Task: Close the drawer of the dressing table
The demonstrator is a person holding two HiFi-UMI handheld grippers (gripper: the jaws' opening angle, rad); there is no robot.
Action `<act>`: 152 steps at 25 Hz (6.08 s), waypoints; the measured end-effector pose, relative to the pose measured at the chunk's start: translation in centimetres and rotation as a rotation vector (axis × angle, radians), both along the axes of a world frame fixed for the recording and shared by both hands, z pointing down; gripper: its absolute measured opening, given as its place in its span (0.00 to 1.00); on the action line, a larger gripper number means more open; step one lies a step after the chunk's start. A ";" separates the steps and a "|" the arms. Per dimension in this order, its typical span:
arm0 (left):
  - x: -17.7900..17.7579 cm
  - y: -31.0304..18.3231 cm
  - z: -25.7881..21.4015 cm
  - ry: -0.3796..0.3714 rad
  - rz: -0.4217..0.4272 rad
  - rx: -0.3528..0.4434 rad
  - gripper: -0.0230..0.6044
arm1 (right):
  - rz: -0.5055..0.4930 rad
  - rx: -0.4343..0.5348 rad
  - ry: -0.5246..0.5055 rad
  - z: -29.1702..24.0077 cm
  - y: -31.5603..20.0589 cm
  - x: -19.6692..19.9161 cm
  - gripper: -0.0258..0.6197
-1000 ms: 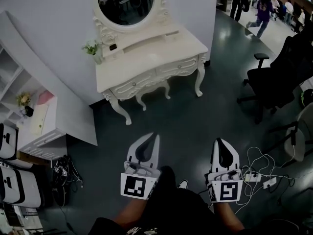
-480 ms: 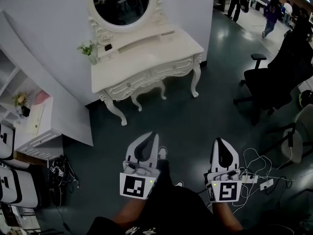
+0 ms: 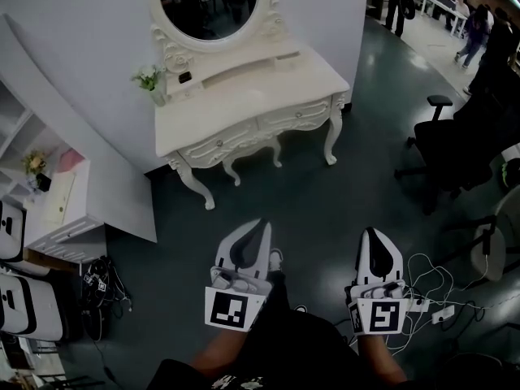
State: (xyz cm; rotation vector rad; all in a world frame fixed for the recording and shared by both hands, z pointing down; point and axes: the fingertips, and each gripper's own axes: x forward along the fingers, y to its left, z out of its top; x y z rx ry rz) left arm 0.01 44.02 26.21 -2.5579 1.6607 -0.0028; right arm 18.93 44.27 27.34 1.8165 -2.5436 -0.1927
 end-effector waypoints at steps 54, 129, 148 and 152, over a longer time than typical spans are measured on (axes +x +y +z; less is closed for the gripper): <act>-8.1 -23.9 1.1 0.028 0.129 -0.028 0.04 | 0.075 -0.031 0.043 0.4 -21.8 -9.1 0.04; -4.0 -52.2 3.2 -0.002 -0.171 -0.141 0.04 | -0.297 -0.140 0.059 3.3 -56.4 -6.8 0.04; -6.6 -63.3 4.9 0.011 -0.110 -0.160 0.04 | -0.290 -0.151 0.062 4.6 -65.4 -10.5 0.04; -7.2 -64.9 5.4 0.011 -0.097 -0.176 0.04 | -0.257 -0.212 0.068 5.8 -66.6 -10.9 0.04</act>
